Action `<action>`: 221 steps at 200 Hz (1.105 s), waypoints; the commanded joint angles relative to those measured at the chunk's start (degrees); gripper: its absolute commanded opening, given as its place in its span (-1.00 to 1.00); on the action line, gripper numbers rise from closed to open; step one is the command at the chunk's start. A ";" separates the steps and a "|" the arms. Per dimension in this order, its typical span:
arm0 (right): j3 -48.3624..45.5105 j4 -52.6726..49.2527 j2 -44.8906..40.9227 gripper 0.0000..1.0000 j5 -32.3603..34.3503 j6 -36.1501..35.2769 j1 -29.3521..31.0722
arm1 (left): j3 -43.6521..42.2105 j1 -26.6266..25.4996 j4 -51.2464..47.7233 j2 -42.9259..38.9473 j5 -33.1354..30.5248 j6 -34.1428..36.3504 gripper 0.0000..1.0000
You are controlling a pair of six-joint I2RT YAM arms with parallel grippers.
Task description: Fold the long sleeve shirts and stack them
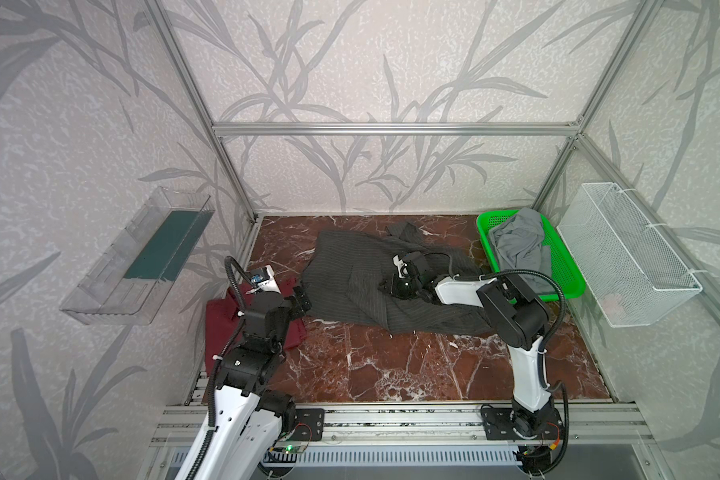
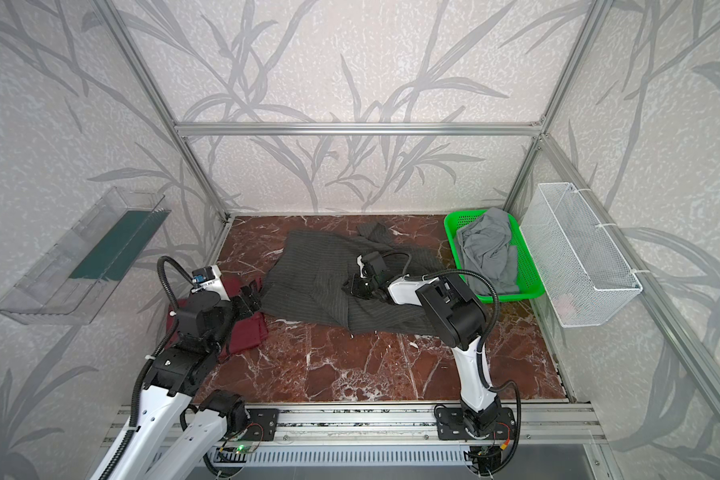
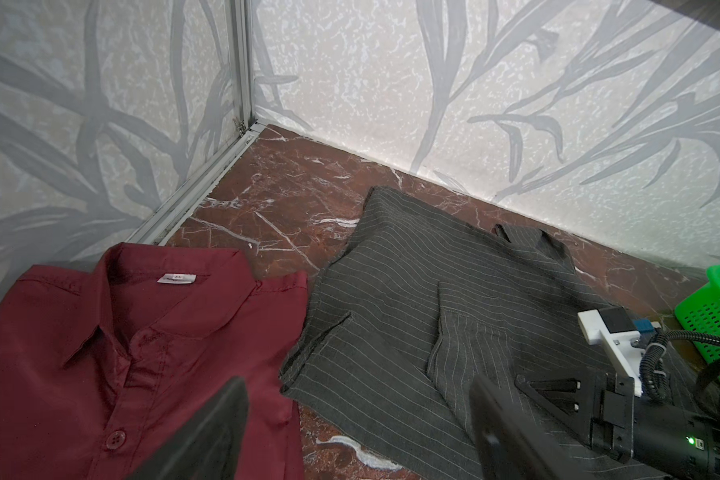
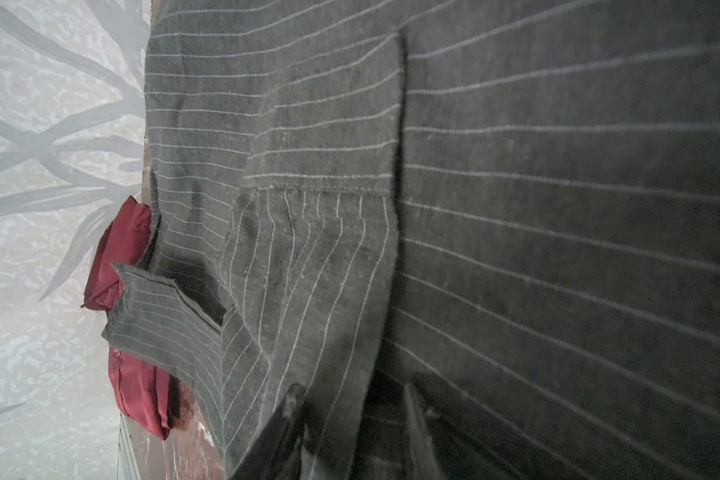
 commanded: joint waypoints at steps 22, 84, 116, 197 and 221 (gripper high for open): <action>1.90 2.07 1.85 -0.31 -0.52 -1.39 0.56 | 1.44 -0.57 -0.77 -0.69 -1.21 0.17 0.68; 5.37 4.65 5.11 -0.60 -2.70 -1.22 0.69 | 1.44 -0.54 -0.72 -0.35 -0.72 0.31 0.68; 4.05 4.53 2.52 -0.91 -0.05 -2.73 0.64 | 1.34 -0.58 -0.71 -0.01 -0.09 0.06 0.68; 2.19 0.39 -8.41 -1.00 17.25 -13.75 6.03 | 1.29 -0.58 -0.50 -0.10 0.09 0.02 0.68; 5.03 -4.45 -9.89 -1.00 26.73 -17.67 9.03 | 1.44 -0.59 -0.49 -0.01 0.14 0.05 0.68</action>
